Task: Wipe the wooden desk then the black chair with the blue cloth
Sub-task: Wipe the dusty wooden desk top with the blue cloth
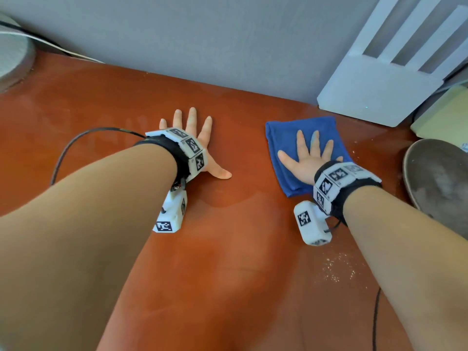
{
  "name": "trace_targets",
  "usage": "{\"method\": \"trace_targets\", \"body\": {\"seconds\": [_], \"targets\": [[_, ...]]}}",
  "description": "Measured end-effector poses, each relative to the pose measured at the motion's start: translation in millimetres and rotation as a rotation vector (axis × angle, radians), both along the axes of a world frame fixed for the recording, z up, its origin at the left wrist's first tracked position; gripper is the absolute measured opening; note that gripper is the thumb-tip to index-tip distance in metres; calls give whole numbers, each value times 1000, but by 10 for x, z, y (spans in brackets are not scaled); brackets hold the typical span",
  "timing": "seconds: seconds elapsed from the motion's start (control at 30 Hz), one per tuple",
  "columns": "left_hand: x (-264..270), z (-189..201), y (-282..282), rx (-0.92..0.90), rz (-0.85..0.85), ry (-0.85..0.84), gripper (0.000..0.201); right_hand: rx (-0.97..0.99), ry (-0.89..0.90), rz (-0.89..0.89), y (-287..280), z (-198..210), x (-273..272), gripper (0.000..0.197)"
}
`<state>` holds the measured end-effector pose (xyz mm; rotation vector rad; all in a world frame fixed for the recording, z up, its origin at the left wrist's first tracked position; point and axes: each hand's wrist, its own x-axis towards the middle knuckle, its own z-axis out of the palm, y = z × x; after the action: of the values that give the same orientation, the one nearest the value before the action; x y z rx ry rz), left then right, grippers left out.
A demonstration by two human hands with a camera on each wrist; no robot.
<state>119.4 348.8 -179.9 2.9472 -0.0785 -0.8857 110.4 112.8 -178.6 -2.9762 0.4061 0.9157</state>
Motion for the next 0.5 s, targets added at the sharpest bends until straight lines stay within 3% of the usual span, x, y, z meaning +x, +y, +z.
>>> {"method": "trace_targets", "body": {"seconds": [0.2, 0.5], "targets": [[6, 32, -15, 6, 1, 24, 135, 25, 52, 67, -16, 33, 8, 81], [14, 8, -32, 49, -2, 30, 134, 5, -45, -244, -488, 130, 19, 79]]}}
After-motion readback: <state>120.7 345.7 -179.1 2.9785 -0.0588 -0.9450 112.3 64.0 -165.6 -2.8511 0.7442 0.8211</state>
